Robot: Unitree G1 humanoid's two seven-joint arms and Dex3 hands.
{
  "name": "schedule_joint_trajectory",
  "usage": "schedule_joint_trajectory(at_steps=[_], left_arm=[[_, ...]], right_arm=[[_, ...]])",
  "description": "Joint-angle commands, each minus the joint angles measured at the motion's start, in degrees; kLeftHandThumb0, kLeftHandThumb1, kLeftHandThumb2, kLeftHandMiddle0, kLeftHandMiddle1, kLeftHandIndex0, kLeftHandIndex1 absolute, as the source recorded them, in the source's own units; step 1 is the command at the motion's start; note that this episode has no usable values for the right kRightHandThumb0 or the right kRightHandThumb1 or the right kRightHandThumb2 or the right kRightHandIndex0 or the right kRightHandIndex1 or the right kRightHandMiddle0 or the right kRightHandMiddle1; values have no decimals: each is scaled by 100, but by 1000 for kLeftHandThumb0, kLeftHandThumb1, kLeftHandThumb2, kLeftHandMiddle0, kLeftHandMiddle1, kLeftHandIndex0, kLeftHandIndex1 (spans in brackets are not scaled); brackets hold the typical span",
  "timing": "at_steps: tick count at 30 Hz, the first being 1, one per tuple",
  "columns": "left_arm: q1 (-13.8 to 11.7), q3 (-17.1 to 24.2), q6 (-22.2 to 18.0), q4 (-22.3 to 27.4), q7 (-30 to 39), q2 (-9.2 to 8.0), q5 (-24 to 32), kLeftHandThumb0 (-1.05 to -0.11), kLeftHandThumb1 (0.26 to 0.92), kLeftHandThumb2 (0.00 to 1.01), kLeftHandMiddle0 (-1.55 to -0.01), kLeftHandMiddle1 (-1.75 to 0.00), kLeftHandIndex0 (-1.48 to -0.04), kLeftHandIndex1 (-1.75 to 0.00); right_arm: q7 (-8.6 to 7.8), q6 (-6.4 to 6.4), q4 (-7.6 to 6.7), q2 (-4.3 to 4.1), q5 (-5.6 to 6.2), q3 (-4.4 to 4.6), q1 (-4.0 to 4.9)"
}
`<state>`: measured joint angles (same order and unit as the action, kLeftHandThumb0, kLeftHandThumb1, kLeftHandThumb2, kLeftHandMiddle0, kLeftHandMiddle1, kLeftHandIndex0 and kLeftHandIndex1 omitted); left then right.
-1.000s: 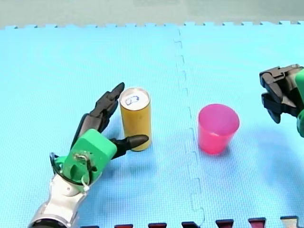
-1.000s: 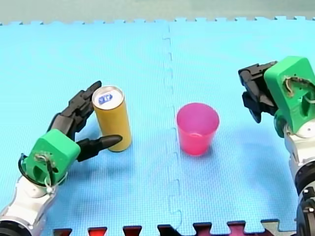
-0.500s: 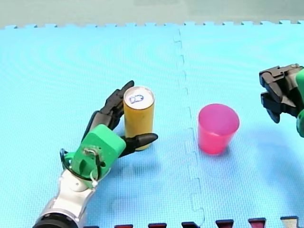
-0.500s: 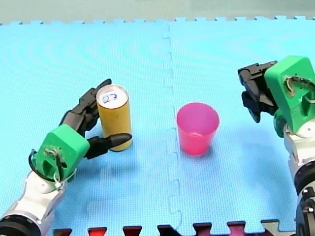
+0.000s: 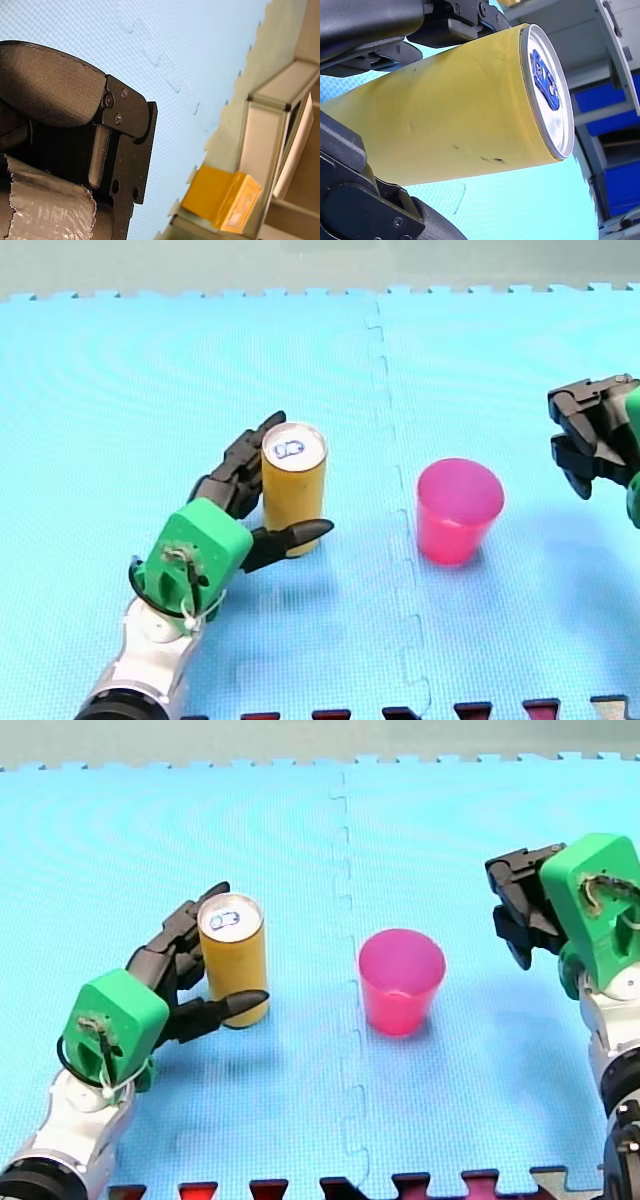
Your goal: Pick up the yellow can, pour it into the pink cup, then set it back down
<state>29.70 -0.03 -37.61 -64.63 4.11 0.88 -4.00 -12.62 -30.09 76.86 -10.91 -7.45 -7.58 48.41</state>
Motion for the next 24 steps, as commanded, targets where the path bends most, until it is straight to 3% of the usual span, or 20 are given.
schedule_joint_trajectory(at_steps=[1, 8, 19, 24], left_arm=[[-14, 93, -52, 32, 108, -28, 114, -748, 621, 0, -348, -4, -290, -1], [-128, 249, -117, 109, 316, -90, 312, -725, 631, 4, -353, -5, -293, -1], [-61, 207, 18, 180, 160, -148, 160, -712, 647, 5, -359, -4, -301, -3], [27, 157, 135, 176, -27, -252, 25, -773, 677, 10, -361, -3, -305, -2]], right_arm=[[-2, -7, -5, -41, 12, -8, 1], [-5, 41, 0, -63, 5, -2, 11], [27, 40, 2, -63, -21, 23, 31], [23, 37, 3, -71, -28, 26, 40]])
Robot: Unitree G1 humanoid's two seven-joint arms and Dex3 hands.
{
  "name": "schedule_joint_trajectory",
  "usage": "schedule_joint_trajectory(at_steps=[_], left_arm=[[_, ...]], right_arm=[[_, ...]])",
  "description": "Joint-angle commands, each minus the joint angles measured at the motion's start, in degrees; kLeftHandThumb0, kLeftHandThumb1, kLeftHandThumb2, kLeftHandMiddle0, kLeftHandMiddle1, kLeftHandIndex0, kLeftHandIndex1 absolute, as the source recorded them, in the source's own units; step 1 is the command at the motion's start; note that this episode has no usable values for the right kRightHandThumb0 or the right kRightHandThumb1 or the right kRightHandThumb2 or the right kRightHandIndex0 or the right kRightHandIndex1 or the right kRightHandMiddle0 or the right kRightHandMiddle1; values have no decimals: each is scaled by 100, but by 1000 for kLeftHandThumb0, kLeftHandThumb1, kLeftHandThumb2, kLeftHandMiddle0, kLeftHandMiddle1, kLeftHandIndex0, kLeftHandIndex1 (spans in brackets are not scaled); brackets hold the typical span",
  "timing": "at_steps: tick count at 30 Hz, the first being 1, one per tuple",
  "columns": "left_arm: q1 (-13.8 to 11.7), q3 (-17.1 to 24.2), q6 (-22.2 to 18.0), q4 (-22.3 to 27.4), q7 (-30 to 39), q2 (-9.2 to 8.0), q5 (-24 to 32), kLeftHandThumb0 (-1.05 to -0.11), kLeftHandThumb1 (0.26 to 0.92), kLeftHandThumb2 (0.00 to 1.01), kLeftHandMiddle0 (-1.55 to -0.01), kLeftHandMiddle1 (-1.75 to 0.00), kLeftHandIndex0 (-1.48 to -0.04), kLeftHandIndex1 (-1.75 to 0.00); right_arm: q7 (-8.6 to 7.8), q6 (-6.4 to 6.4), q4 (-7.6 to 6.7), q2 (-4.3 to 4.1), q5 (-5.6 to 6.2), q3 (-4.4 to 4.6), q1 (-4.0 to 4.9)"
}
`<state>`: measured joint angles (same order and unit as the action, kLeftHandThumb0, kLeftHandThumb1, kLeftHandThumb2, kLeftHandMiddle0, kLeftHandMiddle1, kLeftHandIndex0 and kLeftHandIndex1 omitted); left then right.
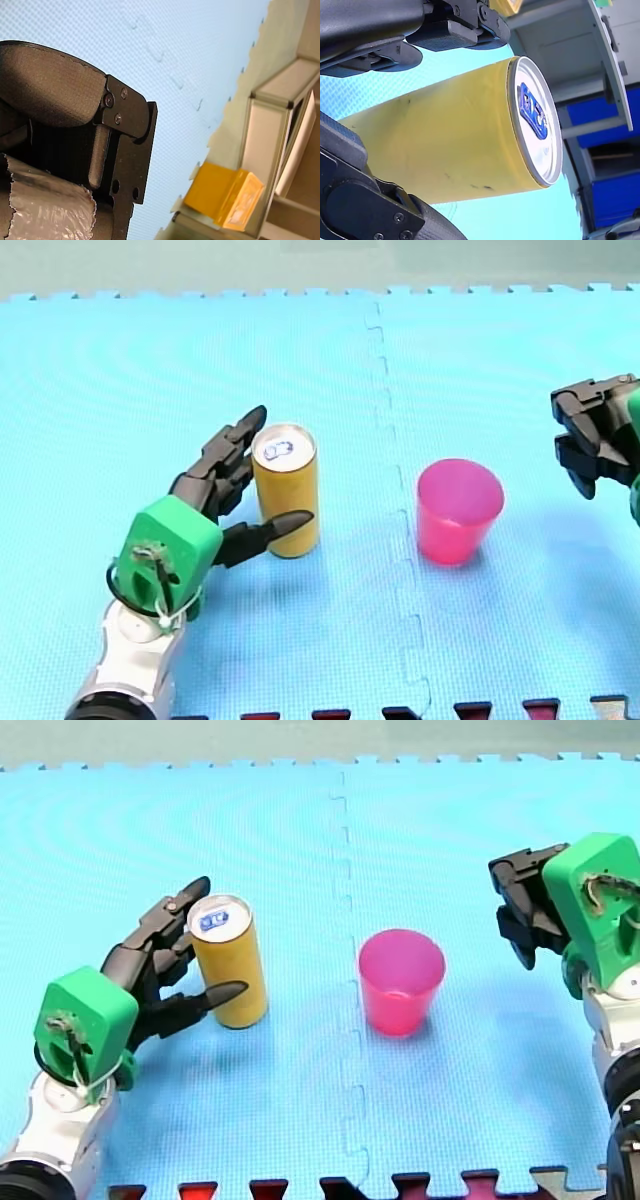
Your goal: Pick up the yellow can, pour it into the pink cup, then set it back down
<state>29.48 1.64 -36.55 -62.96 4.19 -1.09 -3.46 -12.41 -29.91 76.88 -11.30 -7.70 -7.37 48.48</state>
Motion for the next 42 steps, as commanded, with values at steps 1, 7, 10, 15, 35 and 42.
schedule_joint_trajectory(at_steps=[1, 7, 10, 15, 35, 42], left_arm=[[61, -21, 44, 5, -52, -67, -50, -777, 678, 9, -361, -3, -306, -2], [144, -81, 119, -52, -82, -80, -132, -797, 686, 6, -357, 0, -309, -2], [192, -107, 146, -92, -99, -66, -157, -806, 689, 5, -355, 0, -310, -2], [250, -130, 174, -142, -130, -61, -170, -822, 693, 3, -355, 0, -312, -2], [414, -330, 131, -308, -276, 126, -401, -889, 703, 1, -362, -2, -306, 0], [436, -306, 165, -308, -76, 144, -328, -851, 682, 1, -503, -56, -396, -29]], right_arm=[[-2, 21, 1, -32, -2, 5, 34], [-44, 15, 2, -38, 9, -5, 29], [-59, -7, 0, -43, 12, -9, 24], [-50, -30, -1, -48, 5, -8, 20], [-72, -72, 2, -77, -28, 29, -3], [-43, -53, 13, -58, -21, 7, -9]])
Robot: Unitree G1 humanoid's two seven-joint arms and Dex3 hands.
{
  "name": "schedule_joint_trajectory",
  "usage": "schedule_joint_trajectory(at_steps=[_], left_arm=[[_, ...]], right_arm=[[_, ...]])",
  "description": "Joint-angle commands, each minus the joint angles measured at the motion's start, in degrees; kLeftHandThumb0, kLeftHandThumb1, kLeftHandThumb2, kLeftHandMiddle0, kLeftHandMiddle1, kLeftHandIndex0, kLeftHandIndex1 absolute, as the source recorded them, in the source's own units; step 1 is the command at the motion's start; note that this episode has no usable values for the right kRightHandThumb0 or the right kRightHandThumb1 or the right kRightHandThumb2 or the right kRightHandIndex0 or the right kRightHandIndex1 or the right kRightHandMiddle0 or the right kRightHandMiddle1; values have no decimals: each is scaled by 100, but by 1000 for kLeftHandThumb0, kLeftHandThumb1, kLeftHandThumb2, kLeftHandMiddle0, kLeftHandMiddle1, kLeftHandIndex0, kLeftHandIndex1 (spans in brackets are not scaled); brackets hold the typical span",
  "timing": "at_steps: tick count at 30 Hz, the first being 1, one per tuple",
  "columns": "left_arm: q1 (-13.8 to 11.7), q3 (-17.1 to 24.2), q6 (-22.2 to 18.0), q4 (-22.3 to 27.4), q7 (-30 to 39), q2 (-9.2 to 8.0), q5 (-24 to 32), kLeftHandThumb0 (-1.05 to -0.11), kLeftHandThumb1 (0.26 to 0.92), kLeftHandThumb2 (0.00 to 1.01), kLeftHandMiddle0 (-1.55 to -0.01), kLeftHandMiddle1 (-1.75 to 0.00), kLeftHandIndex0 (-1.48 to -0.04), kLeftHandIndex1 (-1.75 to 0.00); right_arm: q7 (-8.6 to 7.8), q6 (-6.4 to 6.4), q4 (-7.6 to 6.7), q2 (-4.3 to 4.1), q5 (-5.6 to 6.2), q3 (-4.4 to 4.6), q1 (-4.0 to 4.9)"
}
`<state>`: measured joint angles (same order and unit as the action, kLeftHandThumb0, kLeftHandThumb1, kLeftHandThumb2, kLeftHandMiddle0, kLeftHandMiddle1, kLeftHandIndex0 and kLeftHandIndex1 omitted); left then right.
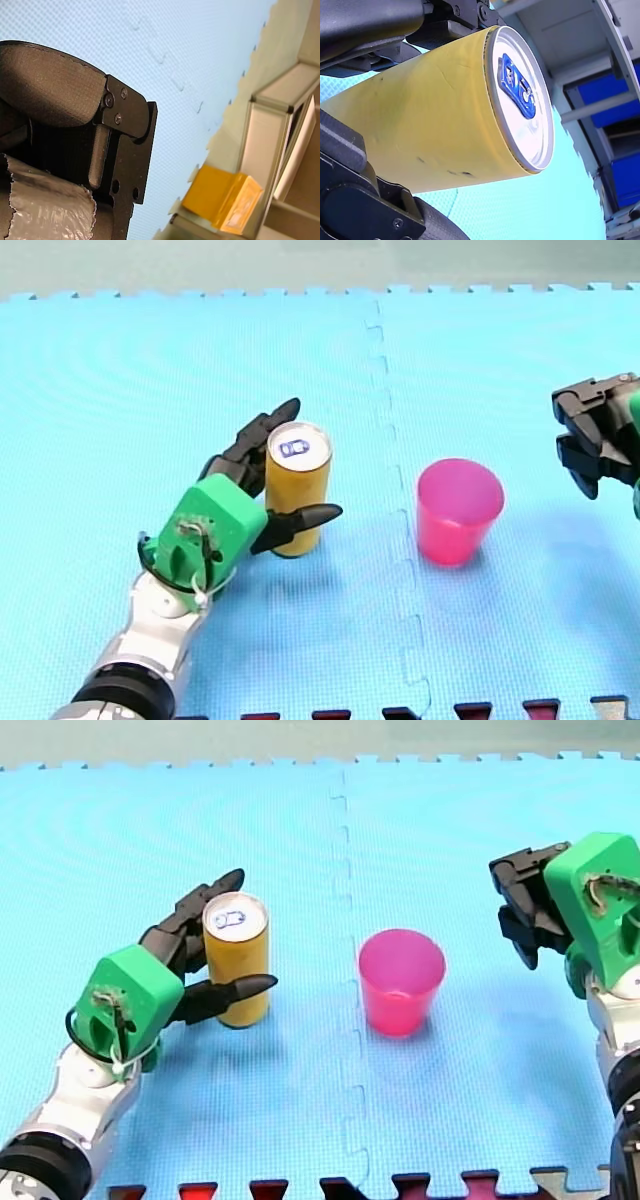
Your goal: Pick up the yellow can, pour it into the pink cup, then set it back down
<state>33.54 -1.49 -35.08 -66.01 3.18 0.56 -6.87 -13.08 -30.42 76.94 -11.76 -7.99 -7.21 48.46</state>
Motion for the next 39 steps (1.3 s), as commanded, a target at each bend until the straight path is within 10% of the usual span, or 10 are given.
schedule_joint_trajectory(at_steps=[1, 10, 39], left_arm=[[29, 8, 18, 1, 41, -22, 19, -825, 674, 0, -542, -63, -430, -32], [-24, 681, -7, 168, -811, 430, 705, -374, 800, 9, -1219, -148, -1112, -71], [-25, 803, 105, 521, -957, 312, 706, -363, 837, 2, -1315, -24, -1180, -4]], right_arm=[[32, 0, 9, -9, 7, -10, -7], [-38, 13, 13, -26, 54, -65, -15], [94, -121, 9, -4, -84, 39, 7]])
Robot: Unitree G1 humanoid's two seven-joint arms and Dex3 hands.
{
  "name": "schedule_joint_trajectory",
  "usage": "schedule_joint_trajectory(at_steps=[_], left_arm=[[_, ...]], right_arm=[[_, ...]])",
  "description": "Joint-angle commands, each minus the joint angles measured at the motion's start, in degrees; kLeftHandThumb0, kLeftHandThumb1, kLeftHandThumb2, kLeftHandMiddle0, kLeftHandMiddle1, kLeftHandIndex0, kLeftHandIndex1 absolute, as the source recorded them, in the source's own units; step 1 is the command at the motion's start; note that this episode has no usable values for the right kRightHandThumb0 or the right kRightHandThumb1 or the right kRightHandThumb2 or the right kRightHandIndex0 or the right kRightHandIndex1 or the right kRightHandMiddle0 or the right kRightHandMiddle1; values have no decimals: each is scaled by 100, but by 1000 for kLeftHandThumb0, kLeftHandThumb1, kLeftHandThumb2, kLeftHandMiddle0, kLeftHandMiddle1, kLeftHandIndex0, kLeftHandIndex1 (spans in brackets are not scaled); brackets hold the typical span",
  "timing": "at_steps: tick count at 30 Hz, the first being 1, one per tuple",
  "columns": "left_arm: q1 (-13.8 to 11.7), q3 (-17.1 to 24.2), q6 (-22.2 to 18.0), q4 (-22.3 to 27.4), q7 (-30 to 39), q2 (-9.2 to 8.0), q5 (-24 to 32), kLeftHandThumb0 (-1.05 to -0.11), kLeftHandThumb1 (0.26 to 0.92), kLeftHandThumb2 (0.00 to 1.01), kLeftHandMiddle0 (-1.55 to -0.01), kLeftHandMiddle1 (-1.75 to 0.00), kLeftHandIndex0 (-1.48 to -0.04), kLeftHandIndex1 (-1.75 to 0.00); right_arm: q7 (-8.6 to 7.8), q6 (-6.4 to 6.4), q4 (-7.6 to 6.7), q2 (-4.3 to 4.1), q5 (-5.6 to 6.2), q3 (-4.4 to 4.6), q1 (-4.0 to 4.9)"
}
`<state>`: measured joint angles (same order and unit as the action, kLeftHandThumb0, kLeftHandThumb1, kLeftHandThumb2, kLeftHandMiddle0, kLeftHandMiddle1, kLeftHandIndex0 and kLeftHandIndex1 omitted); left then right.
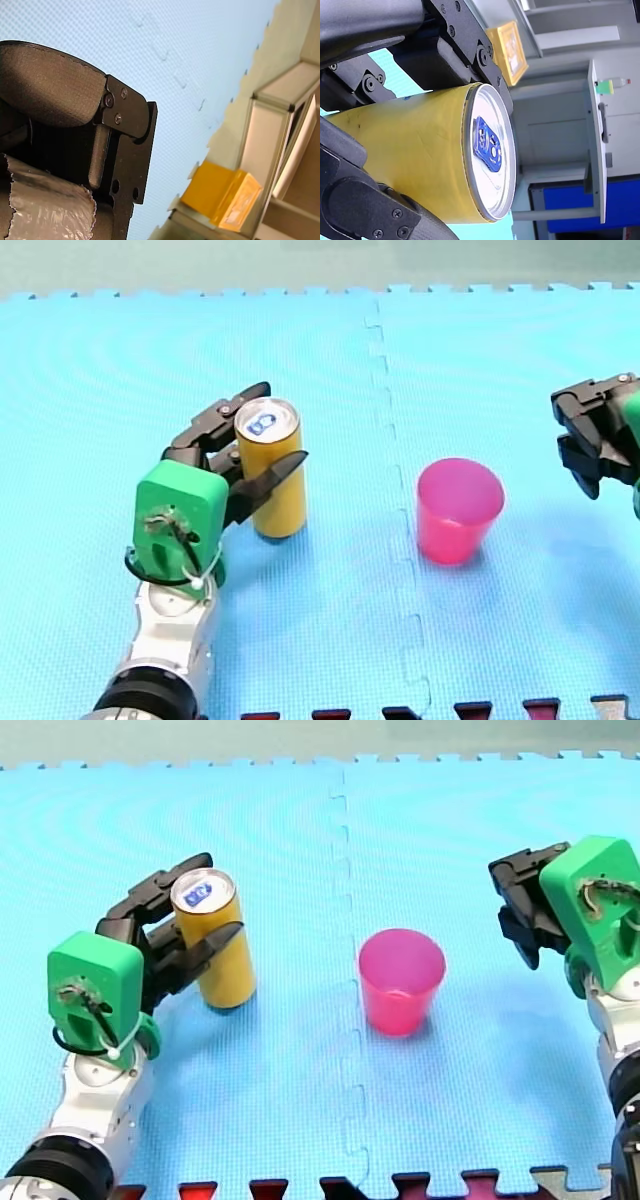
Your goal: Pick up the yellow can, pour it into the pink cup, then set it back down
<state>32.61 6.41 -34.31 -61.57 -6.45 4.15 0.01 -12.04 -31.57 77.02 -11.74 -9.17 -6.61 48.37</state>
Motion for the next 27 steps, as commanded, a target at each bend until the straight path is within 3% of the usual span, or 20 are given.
schedule_joint_trajectory(at_steps=[1, 4, 8, 13, 19, 27], left_arm=[[113, 12, 84, 111, 2, -57, 18, -363, 837, 1, -1316, -23, -1182, -4], [355, -70, 330, 240, -128, -128, -111, -362, 836, 0, -1321, -20, -1189, -6], [593, -436, 806, 556, -696, -298, -771, -363, 831, 0, -1332, -20, -1189, -4], [896, -564, 1242, 599, -838, -307, -936, -368, 826, 0, -1333, -13, -1182, 0], [1165, -770, 1305, 568, -1013, -305, -1166, -383, 822, 0, -1354, -18, -1200, -10], [1320, -900, 1357, 384, -1005, -320, -1257, -417, 814, 0, -1387, -21, -1222, -10]], right_arm=[[-22, -3, 1, -1, 47, -32, 17], [-39, -5, -2, 22, 70, -48, 16], [-28, -12, -11, 62, 73, -38, 25], [-54, 35, -12, 117, 110, -57, 39], [-155, 57, -15, 165, 197, -103, 41], [-209, -60, -26, 215, 278, -163, 11]])
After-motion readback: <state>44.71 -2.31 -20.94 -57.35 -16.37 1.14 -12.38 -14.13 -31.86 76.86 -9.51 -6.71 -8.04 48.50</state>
